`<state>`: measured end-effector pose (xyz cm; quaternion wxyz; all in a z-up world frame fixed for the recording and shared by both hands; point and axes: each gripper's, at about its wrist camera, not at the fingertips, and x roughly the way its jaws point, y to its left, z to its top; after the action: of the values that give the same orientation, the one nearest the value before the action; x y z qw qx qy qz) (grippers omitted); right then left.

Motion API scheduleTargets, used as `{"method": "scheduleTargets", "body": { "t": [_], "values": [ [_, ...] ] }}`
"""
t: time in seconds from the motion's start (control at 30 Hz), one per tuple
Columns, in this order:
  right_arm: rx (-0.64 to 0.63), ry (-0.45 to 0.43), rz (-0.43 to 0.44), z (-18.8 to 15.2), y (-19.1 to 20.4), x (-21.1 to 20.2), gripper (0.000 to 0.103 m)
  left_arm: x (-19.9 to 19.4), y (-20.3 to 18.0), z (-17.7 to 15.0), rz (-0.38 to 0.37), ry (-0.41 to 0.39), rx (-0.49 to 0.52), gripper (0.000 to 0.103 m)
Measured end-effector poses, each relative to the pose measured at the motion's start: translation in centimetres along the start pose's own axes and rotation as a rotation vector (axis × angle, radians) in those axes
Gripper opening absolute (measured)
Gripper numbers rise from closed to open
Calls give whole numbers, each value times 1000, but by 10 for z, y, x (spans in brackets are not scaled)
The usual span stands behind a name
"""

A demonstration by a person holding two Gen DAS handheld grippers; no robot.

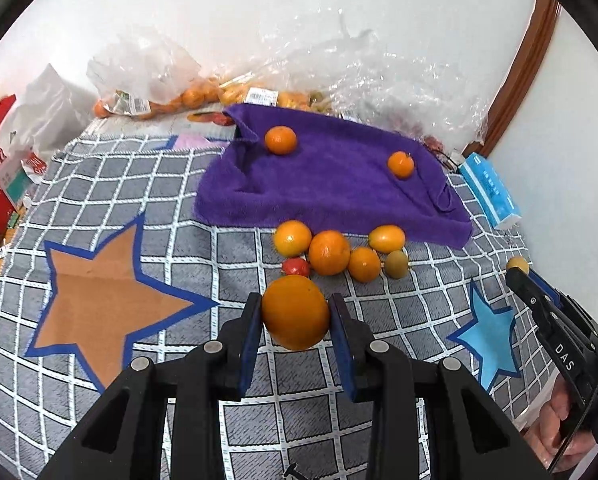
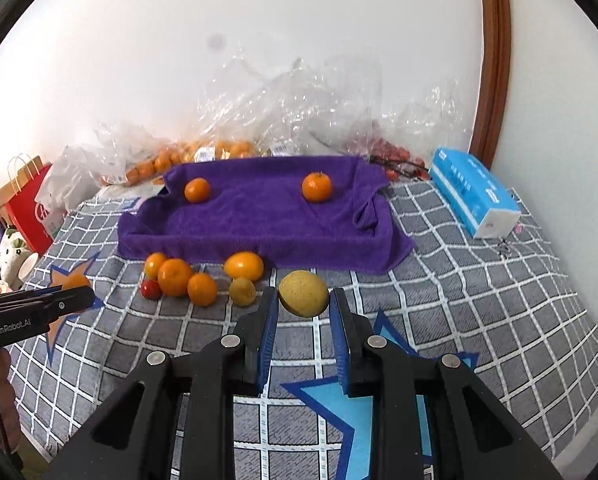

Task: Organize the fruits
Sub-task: 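Lift the yellow-green fruit with the right gripper toward the towel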

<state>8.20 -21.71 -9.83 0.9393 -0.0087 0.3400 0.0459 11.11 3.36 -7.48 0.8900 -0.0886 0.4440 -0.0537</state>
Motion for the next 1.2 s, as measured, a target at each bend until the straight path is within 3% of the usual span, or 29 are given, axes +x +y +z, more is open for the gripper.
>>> {"method": "scheduleTargets", "body": {
  "t": [0.7,0.9,1.2],
  "values": [
    [14,-28,22,31,1,-10,26,-15,1,26,-20,-48,2,31],
    [-23,-58,36,32,6,-13,26,-15,2,39,9,-54,4,31],
    [-69,-85,31,39,15,-12,26,-19,-4,52,-7,-83,44,31]
  ]
}}
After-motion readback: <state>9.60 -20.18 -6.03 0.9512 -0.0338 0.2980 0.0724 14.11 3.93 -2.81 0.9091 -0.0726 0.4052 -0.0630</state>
